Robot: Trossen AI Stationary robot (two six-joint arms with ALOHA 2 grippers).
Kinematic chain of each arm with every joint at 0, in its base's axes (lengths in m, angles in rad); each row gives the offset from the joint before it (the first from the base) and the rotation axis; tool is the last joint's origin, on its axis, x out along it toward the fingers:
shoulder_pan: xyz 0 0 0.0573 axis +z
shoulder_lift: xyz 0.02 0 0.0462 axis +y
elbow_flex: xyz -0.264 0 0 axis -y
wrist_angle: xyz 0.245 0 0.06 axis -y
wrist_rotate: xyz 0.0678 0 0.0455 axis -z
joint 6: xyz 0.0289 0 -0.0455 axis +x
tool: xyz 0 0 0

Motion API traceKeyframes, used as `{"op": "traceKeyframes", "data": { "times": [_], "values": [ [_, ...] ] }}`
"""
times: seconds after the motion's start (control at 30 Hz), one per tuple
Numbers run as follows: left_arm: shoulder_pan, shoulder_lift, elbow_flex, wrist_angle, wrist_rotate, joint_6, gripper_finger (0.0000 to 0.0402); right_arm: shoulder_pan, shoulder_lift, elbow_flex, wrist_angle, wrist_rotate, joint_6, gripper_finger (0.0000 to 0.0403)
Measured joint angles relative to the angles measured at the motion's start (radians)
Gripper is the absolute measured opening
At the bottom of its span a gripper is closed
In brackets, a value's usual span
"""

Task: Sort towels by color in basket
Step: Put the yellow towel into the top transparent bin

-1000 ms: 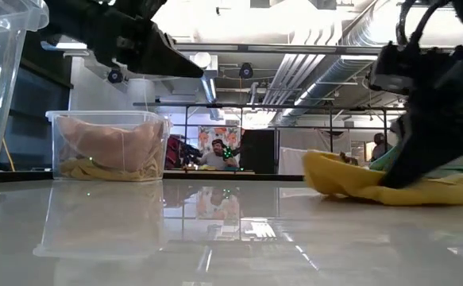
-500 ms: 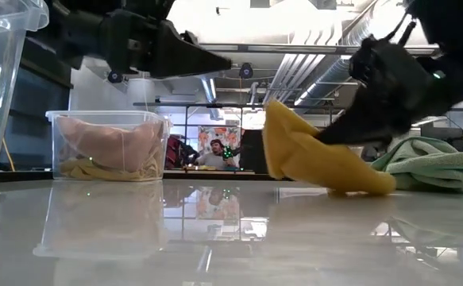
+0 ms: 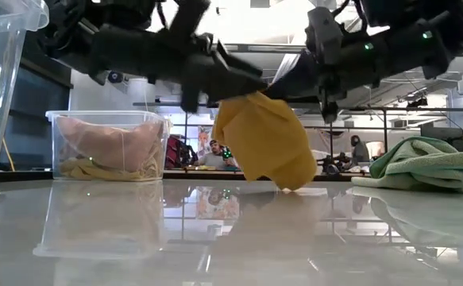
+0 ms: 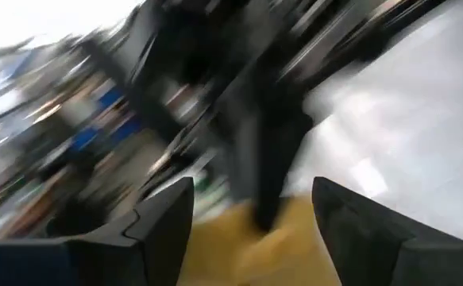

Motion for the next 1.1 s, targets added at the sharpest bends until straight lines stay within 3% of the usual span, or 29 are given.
{"op": "traceKeyframes", "data": {
  "times": [0.07,0.13,0.43,0.63,0.77,0.83,0.97,1.1],
  "values": [
    [-0.003,0.014,0.02,-0.034,-0.126,0.011,0.0248,-0.005,0.0,0.015,-0.002,-0.02,-0.03,0.0021],
    [-0.008,0.021,0.034,-0.075,-0.187,0.008,0.0248,-0.008,0.0,0.021,-0.006,-0.025,-0.044,0.0021],
    [-0.007,0.022,0.039,-0.208,-0.162,-0.139,0.021,-0.005,0.0,0.024,0.019,-0.046,-0.07,0.0021],
    [-0.006,0.022,0.039,-0.218,-0.121,-0.178,0.0127,-0.005,0.0,0.024,0.056,-0.074,-0.115,0.0029],
    [-0.013,0.019,0.039,-0.245,-0.104,-0.18,0.004,-0.005,-0.003,0.024,0.048,-0.095,-0.148,0.0064],
    [-0.022,0.008,0.039,-0.274,-0.109,-0.182,0.0015,-0.005,-0.029,0.024,0.012,-0.119,-0.16,0.0082],
    [-0.06,-0.066,0.038,-0.385,-0.251,-0.177,0.0028,0.014,-0.135,0.027,-0.105,-0.073,-0.166,0.0099],
    [-0.102,-0.213,0.056,-0.614,-0.565,-0.153,0.0023,0.066,-0.244,0.027,-0.224,0.096,-0.225,0.0101]
  ]
}}
